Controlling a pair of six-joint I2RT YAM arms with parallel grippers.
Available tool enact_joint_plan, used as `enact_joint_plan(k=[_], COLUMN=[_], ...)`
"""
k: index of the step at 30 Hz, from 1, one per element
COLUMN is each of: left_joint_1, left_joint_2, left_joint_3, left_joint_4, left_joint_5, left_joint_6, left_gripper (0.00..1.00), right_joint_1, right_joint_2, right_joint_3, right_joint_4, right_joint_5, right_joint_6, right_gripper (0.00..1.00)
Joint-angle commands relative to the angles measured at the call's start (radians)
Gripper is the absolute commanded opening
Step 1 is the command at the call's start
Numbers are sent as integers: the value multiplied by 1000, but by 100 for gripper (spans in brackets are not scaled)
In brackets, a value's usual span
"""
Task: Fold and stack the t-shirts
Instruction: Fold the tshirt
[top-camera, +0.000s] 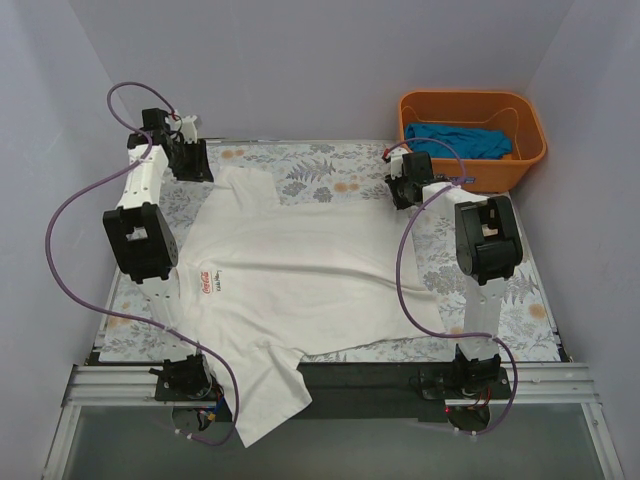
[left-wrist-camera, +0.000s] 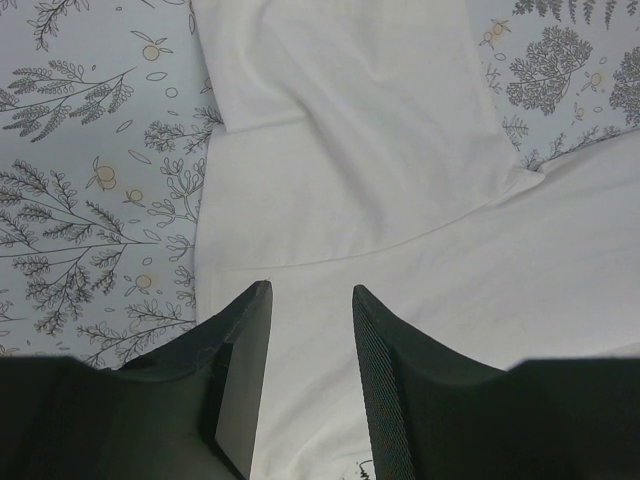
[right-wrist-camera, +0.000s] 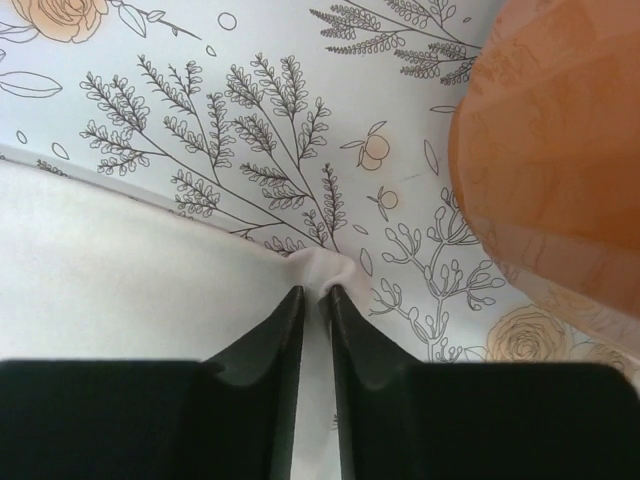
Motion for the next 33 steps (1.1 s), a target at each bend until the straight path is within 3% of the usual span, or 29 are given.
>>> enact_joint_plan(k=[1,6,16,22,33], left_joint_1=[-4,-8,-76,-96,-116], left_joint_2=[11,92,255,318,425], left_joint_3=[47,157,170,208,274], left_joint_4=[-17,16,213,259,372], left_joint_5=[7,-13,-234,-252,-289], left_joint_6=[-13,-36,24,18,-19], left_gripper=[37,38,37,47,49], right_joint_1=[-9,-9,-9,-9,-11], right_joint_2=[29,3,-78,-118,-152], right_joint_3=[9,0,-37,-66,-57], right_joint_4=[-96,-98,-98,-100,-98], right_joint_5=[-46,-89,-135,-153,-157], right_joint_6=[-1,-5,-21,-39,-76], right_gripper=[21,1,1,1,1])
